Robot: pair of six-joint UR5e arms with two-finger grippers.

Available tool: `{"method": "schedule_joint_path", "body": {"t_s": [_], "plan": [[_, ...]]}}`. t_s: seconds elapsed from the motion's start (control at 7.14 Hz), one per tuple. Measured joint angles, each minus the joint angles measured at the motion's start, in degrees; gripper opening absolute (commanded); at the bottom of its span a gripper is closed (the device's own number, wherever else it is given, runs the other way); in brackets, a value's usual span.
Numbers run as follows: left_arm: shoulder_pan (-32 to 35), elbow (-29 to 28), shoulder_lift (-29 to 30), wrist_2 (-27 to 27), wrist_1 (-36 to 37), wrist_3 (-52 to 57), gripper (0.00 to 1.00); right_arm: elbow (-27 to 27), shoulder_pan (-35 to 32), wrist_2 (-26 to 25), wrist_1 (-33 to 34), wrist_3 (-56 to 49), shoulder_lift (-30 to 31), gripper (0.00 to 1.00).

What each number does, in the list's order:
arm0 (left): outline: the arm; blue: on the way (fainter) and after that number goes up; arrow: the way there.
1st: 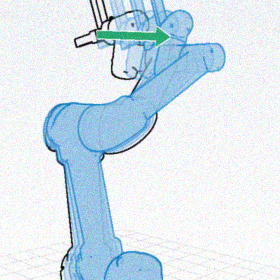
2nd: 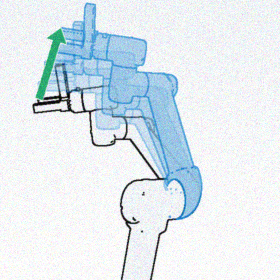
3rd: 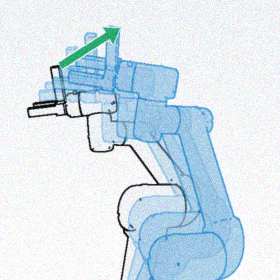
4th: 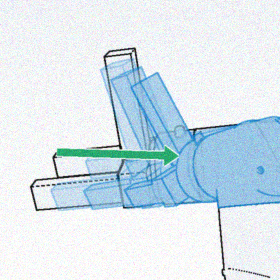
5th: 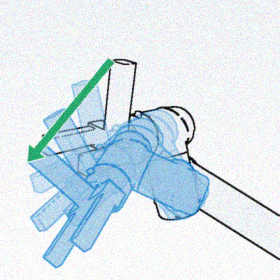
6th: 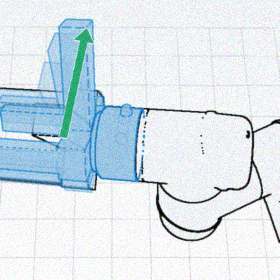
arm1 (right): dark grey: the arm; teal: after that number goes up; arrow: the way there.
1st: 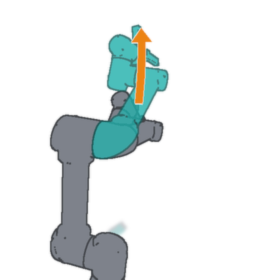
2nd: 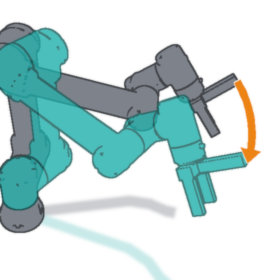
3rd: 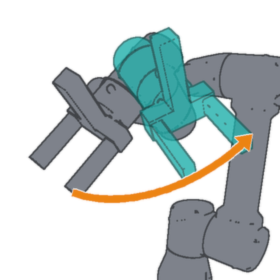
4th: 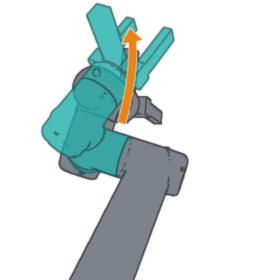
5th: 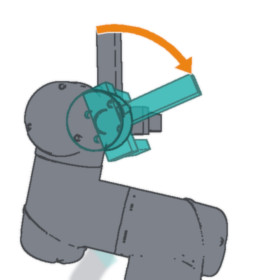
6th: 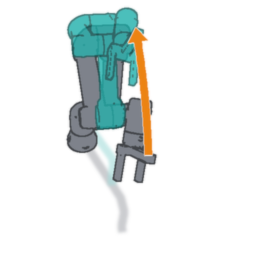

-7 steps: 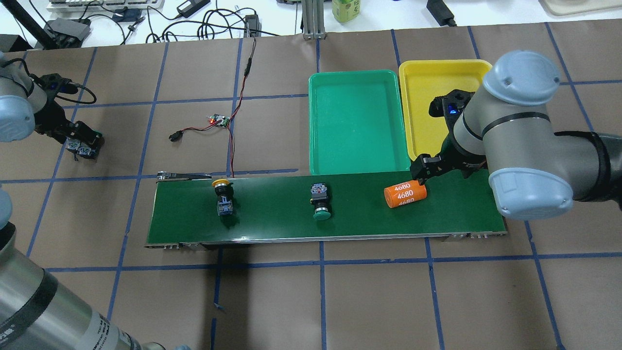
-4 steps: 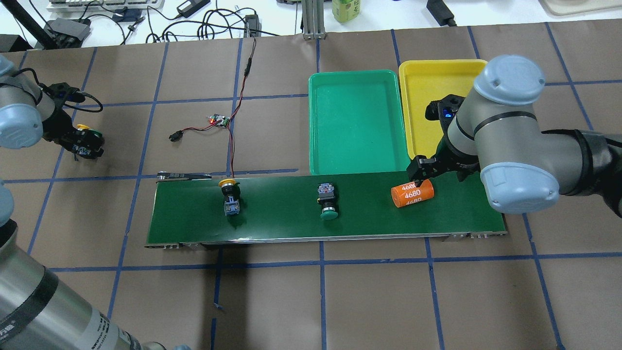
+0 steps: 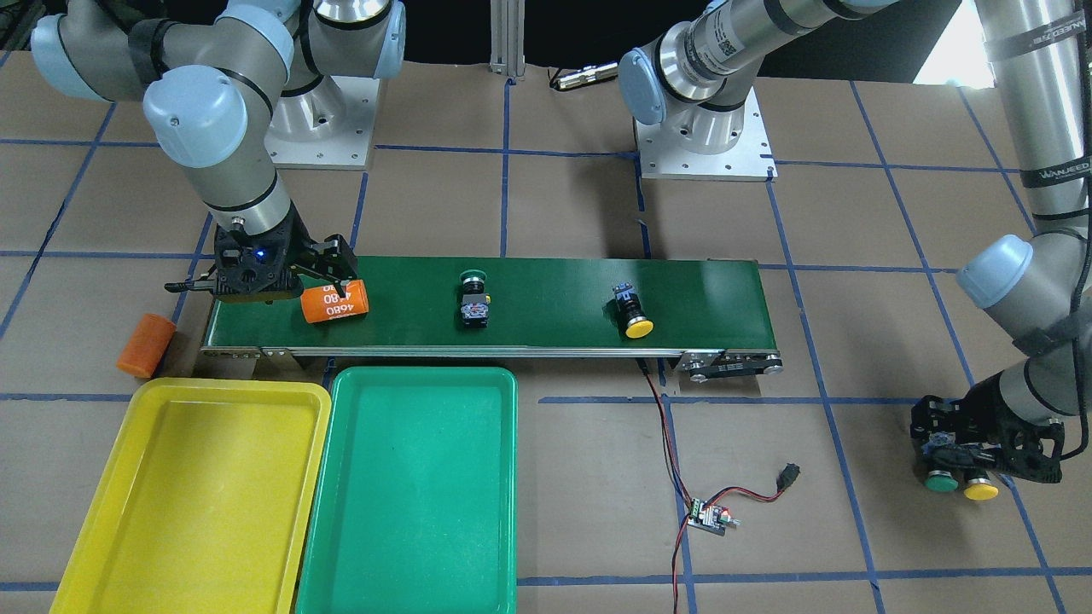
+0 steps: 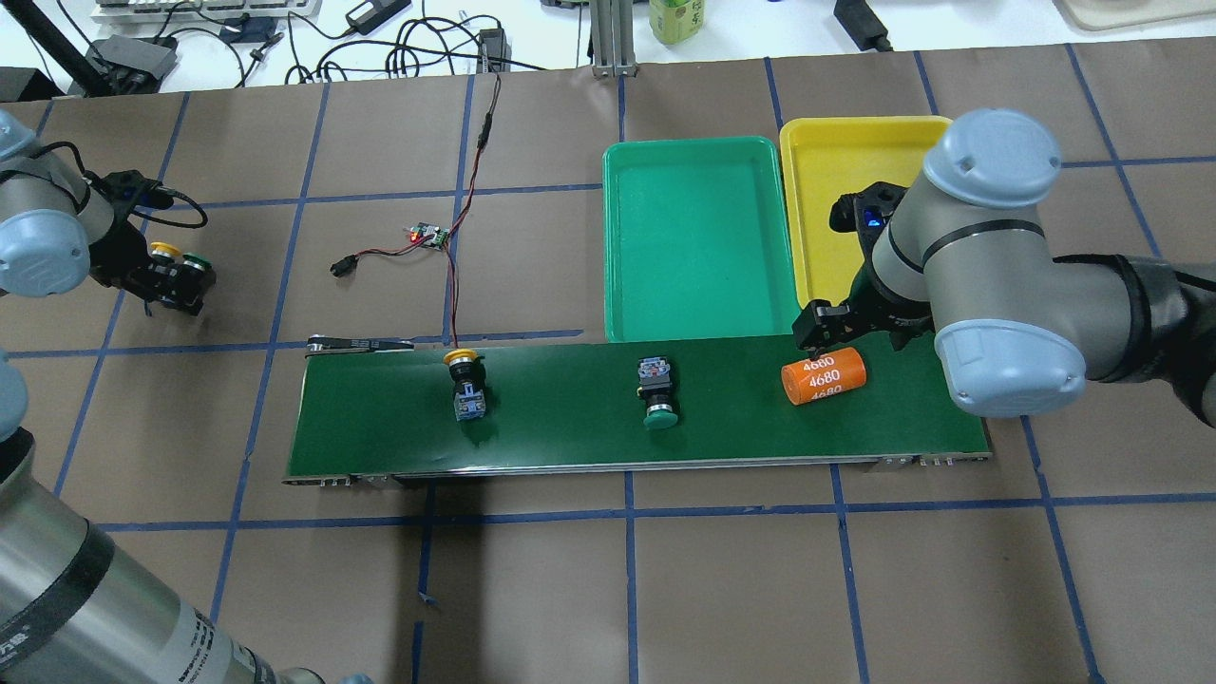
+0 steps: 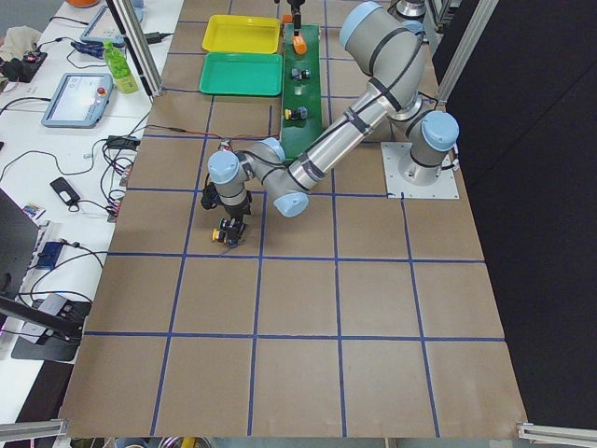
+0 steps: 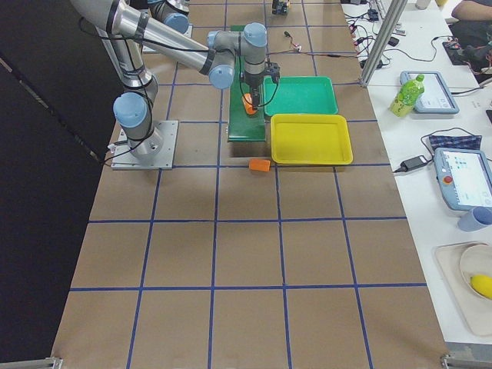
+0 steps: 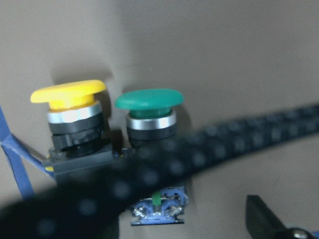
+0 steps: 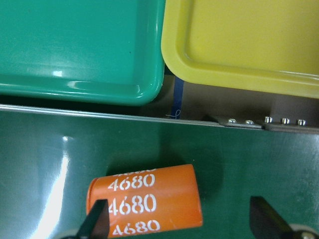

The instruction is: Sort buttons by color to trays

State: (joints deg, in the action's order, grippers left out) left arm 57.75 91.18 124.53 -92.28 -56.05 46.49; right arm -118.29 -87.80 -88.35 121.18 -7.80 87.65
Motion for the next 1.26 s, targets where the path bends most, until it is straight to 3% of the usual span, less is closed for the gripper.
{"method": "schedule_joint_path", "body": {"t_s": [0.28,0.42,0.84,0.98,1.12,1.26], "plan": [[0.04,-0.65,-0.06,0.05,-0.02,0.08,0.97,0.13,-0.06,0.0,0.0,0.05,-0.39,1.0],[0.13,-0.71,-0.26,0.53,-0.02,-0.22,1.0,0.13,-0.1,0.0,0.18,0.06,-0.45,1.0],[0.33,-0.16,-0.44,2.65,0.04,-0.33,1.0,0.67,-0.18,-0.1,0.73,0.09,-1.1,1.0],[0.34,-0.05,-0.25,2.73,0.05,-0.32,0.9,0.83,-0.21,-0.08,0.69,0.14,-1.39,1.0],[0.35,0.03,-0.04,2.78,0.06,-0.43,0.67,0.95,-0.31,-0.05,0.66,0.22,-1.51,1.0],[0.35,0.04,0.04,2.8,0.06,-0.39,0.62,1.47,-0.65,-0.17,0.66,0.26,-1.65,1.0]]}}
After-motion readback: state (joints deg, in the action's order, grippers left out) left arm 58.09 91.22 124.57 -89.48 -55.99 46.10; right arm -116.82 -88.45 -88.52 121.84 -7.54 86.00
